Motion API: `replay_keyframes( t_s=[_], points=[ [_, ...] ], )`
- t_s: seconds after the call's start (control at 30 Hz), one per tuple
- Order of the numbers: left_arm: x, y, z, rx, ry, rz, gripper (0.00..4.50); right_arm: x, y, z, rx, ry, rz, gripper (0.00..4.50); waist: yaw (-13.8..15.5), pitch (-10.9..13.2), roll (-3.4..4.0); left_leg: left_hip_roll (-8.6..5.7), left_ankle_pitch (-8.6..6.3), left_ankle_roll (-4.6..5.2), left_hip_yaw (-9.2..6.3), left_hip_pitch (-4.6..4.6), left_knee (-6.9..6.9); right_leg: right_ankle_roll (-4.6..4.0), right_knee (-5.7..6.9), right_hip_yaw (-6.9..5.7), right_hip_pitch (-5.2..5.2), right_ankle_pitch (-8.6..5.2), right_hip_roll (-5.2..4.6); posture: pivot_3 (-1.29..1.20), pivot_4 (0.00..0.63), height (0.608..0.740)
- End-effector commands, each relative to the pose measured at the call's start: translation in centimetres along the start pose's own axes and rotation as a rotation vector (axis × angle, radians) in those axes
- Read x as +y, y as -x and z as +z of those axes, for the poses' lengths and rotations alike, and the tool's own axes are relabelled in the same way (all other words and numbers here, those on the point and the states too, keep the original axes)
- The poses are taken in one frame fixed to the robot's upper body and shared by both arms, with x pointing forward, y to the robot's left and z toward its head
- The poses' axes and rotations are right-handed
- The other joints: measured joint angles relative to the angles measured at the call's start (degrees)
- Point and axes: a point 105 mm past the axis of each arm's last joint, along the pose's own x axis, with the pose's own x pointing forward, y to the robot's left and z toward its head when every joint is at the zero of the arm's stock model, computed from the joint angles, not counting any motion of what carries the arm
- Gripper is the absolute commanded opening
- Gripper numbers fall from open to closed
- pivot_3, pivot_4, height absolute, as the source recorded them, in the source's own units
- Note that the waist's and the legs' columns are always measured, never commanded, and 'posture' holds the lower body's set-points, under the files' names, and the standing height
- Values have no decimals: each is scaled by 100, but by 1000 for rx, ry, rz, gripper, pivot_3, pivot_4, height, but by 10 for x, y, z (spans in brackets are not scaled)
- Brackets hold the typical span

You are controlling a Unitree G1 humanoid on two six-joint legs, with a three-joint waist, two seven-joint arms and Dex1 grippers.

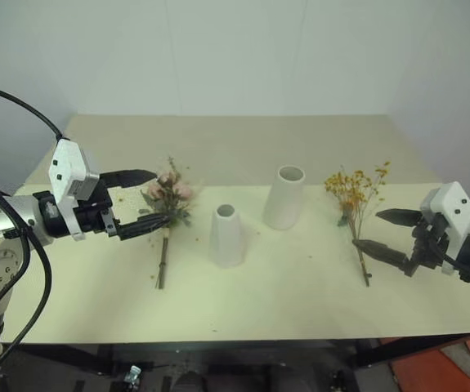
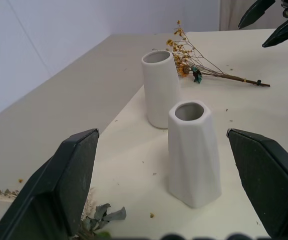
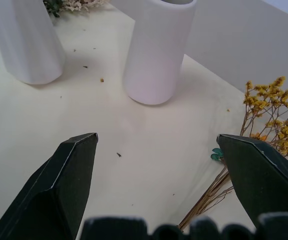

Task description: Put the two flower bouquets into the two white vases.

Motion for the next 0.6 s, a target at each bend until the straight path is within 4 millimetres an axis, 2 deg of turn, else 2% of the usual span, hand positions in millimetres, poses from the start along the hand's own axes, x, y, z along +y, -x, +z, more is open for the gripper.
replay_keyframes(
  t_s=[0.03, 0.4, 0.53, 0.6],
  points=[
    [4, -1, 7, 7, -35, 9, 4469, -11, 3, 9, 0, 68, -67, 4500, 1, 0, 0, 0, 0, 0, 0, 0, 0, 0, -1, 0, 0, 0, 0, 0, 150, 740],
    [7, -5, 7, 36, -17, -18, 4469, -8, 5, 2, 62, 17, -78, 4500, 0, 0, 0, 0, 0, 0, 0, 0, 0, 0, 1, 0, -1, 0, 1, 0, 150, 740],
    [7, -13, 10, 41, -14, -60, 4469, -18, 0, -9, 164, -108, -124, 4500, -9, 0, 0, -2, 0, 0, 0, -1, 0, 0, 0, 1, -1, 1, 0, 0, 150, 740],
    [4, -26, 20, -1, -30, -117, 4469, -27, -8, -15, 223, -166, -168, 4500, -9, 0, 0, 0, 0, 0, 0, 0, 0, 0, 1, 0, -1, 1, 1, 0, 150, 740]
  ],
)
